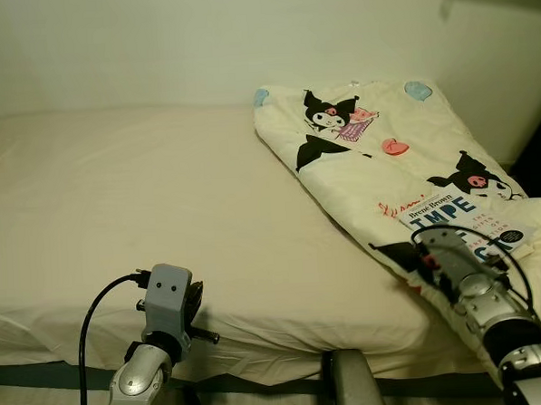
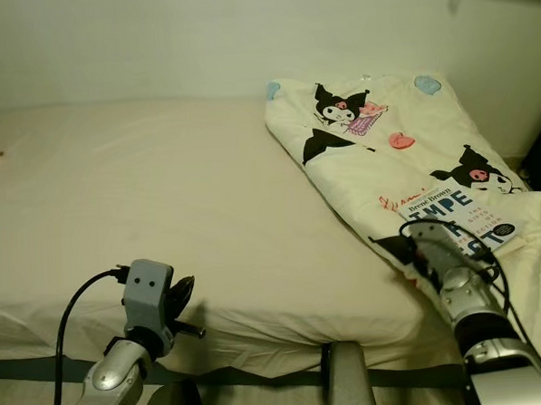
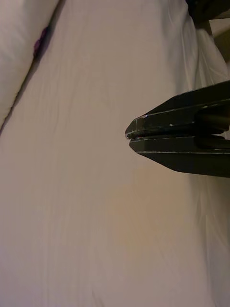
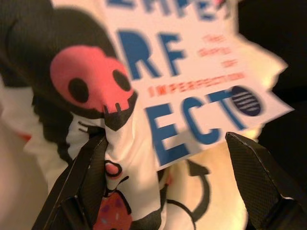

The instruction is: Clean up the room

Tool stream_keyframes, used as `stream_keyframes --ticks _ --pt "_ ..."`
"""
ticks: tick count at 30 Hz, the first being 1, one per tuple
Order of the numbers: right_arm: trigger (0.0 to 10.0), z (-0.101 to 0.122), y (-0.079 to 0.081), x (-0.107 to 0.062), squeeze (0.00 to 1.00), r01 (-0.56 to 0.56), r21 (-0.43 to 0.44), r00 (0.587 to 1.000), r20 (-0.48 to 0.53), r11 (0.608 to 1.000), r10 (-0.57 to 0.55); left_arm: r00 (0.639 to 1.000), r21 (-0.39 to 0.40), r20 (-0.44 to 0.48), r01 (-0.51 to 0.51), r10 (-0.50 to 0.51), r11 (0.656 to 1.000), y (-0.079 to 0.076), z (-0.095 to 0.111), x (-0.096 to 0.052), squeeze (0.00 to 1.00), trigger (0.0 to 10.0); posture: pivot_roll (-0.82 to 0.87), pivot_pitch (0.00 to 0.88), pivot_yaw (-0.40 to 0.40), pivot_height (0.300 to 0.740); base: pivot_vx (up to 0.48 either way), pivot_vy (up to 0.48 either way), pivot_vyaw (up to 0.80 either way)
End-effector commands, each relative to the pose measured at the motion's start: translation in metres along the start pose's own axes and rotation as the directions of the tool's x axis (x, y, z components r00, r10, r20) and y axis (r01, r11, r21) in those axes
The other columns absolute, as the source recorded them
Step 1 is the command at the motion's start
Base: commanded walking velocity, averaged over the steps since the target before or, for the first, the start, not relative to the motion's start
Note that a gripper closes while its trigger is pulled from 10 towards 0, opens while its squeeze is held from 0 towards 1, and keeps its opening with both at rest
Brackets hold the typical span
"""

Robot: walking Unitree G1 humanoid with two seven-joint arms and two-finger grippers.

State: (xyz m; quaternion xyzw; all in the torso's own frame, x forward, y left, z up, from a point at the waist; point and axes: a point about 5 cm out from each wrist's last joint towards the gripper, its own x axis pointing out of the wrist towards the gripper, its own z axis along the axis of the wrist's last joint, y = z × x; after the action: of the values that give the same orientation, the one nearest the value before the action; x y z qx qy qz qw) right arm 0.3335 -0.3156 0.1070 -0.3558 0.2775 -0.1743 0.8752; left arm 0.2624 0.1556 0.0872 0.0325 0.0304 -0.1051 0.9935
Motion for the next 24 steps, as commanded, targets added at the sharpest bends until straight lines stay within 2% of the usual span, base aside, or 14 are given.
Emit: stream_keyframes --ticks 1,2,7,9,11,14,17,20,21,23,24 --pt "10.0 0.005 -0.008 0.001 0.28 0.037 0.028 0.999 0.033 0.999 -0.038 1.0 -0.003 -0.015 -0.007 0.007 1.0 0.001 -0.004 -0.001 0.0 10.0 -0.11 0.156 -0.005 0.557 0.0 0.0 0.0" --pt "10.0 0.013 -0.01 0.001 0.0 0.053 0.02 0.996 0.076 0.998 -0.055 1.0 0.002 -0.016 -0.013 0.013 1.0 0.004 -0.004 -0.002 0.0 10.0 -0.11 0.157 -0.006 0.557 0.0 0.0 0.0" --pt "10.0 0.027 0.006 0.0 0.0 -0.077 0.018 0.987 0.14 0.997 0.074 0.999 0.02 -0.018 -0.035 0.036 0.999 0.011 -0.004 -0.002 0.0 10.0 -0.11 0.151 -0.012 0.557 0.0 0.0 0.0" --pt "10.0 0.03 0.008 0.0 0.0 -0.078 0.012 0.985 0.153 0.997 0.075 0.999 0.023 -0.018 -0.039 0.04 0.999 0.012 -0.004 -0.003 0.0 10.0 -0.1 0.147 -0.016 0.557 0.0 0.0 0.0" --pt "10.0 0.051 0.005 -0.002 0.0 -0.076 0.143 0.968 0.247 0.987 0.039 0.998 0.032 -0.015 -0.056 0.057 0.998 0.016 -0.004 -0.004 0.0 10.0 -0.1 0.141 -0.023 0.557 0.0 0.0 0.0" --pt "10.0 0.06 0.0 -0.003 0.0 -0.056 0.176 0.955 0.297 0.983 0.001 0.998 0.033 -0.013 -0.068 0.069 0.997 0.018 -0.004 -0.005 0.0 10.0 -0.1 0.139 -0.025 0.557 0.0 0.0 0.0" --pt "10.0 0.059 -0.001 -0.002 0.0 -0.047 0.156 0.956 0.293 0.987 0.0 0.997 0.03 -0.013 -0.07 0.07 0.997 0.017 -0.005 -0.005 0.0 10.0 -0.1 0.14 -0.027 0.557 0.0 0.0 0.0" --pt "10.0 0.051 -0.003 0.001 0.0 -0.033 0.118 0.97 0.242 0.992 0.004 0.998 0.023 -0.01 -0.065 0.065 0.998 0.016 -0.004 -0.004 0.0 10.0 -0.1 0.15 -0.021 0.557 0.0 0.0 0.0" --pt "10.0 0.044 -0.003 0.002 0.73 -0.037 0.098 0.978 0.208 0.994 0.016 0.998 0.02 -0.008 -0.062 0.062 0.998 0.015 -0.003 -0.004 0.0 10.0 -0.1 0.15 -0.021 0.557 0.0 0.0 0.0" --pt "10.0 0.041 -0.004 0.003 0.73 -0.041 0.086 0.982 0.186 0.995 0.025 0.998 0.017 -0.005 -0.058 0.058 0.998 0.014 -0.002 -0.003 0.0 10.0 -0.09 0.161 -0.018 0.557 0.0 0.0 0.0" --pt "10.0 0.038 -0.003 0.003 1.0 -0.05 0.07 0.985 0.166 0.996 0.037 0.999 0.013 -0.001 -0.051 0.051 0.999 0.013 -0.001 -0.002 0.0 10.0 -0.09 0.167 -0.016 0.557 0.0 0.0 0.0"
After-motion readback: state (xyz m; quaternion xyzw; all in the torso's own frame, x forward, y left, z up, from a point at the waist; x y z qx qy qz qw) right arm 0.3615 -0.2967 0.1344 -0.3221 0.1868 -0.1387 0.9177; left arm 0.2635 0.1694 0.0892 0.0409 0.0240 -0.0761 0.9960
